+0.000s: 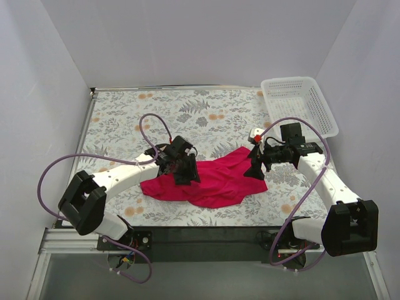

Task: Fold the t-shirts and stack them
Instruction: Flatten the tshirt out

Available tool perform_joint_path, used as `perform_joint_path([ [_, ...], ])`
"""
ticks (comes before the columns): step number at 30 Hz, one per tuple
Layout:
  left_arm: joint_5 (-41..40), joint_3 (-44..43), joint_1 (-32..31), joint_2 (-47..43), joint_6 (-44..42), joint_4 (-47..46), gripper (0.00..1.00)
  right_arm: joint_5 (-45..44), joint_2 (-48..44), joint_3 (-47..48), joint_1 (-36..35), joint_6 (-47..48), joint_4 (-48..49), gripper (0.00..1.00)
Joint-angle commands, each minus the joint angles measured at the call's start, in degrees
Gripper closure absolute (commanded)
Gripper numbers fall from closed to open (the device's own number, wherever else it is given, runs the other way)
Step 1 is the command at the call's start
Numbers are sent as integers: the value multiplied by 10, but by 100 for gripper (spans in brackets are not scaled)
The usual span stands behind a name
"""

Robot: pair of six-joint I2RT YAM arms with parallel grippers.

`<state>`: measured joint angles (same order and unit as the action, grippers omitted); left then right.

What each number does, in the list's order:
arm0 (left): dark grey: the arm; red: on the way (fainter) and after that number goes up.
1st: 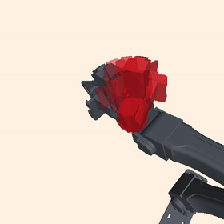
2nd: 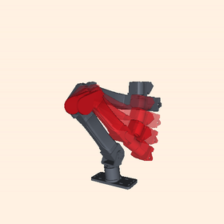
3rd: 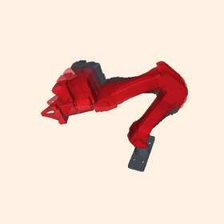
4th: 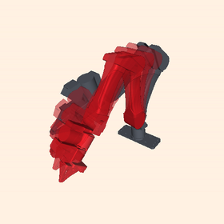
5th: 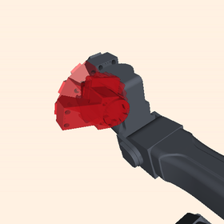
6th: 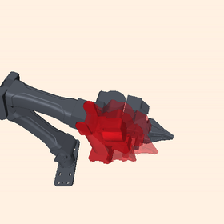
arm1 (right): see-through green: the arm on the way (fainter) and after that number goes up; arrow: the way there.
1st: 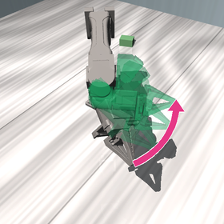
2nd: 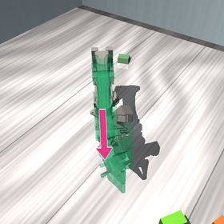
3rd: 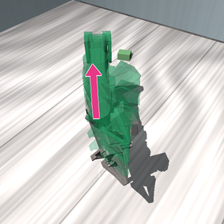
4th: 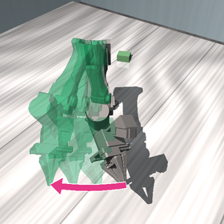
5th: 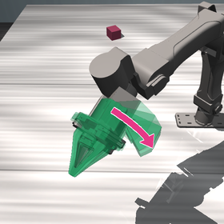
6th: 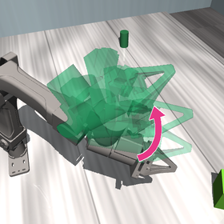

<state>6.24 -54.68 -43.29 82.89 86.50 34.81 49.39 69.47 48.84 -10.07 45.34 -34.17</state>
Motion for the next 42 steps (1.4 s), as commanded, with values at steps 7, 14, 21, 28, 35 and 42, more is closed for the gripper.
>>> perform_joint_path([
  [7, 11, 11, -6, 10, 41, 4, 67, -18, -4, -15, 6, 8, 7, 23],
  [14, 43, 25, -13, 28, 12, -13, 79, -50, -2, -11, 7, 15, -4, 23],
  [21, 49, 15, -13, 4, -40, -1, 65, -91, -10, -18, 6, 21, -14, 23],
  [28, 62, 5, -41, -76, -175, -26, 57, -106, -24, -26, 7, 49, -41, 23],
  [35, 52, -30, -119, -33, -385, -52, 42, -98, -38, -41, 7, 174, -115, 23],
  [42, -35, -74, -141, 56, -476, -50, 42, -88, -38, -62, 6, 174, -115, 23],
])
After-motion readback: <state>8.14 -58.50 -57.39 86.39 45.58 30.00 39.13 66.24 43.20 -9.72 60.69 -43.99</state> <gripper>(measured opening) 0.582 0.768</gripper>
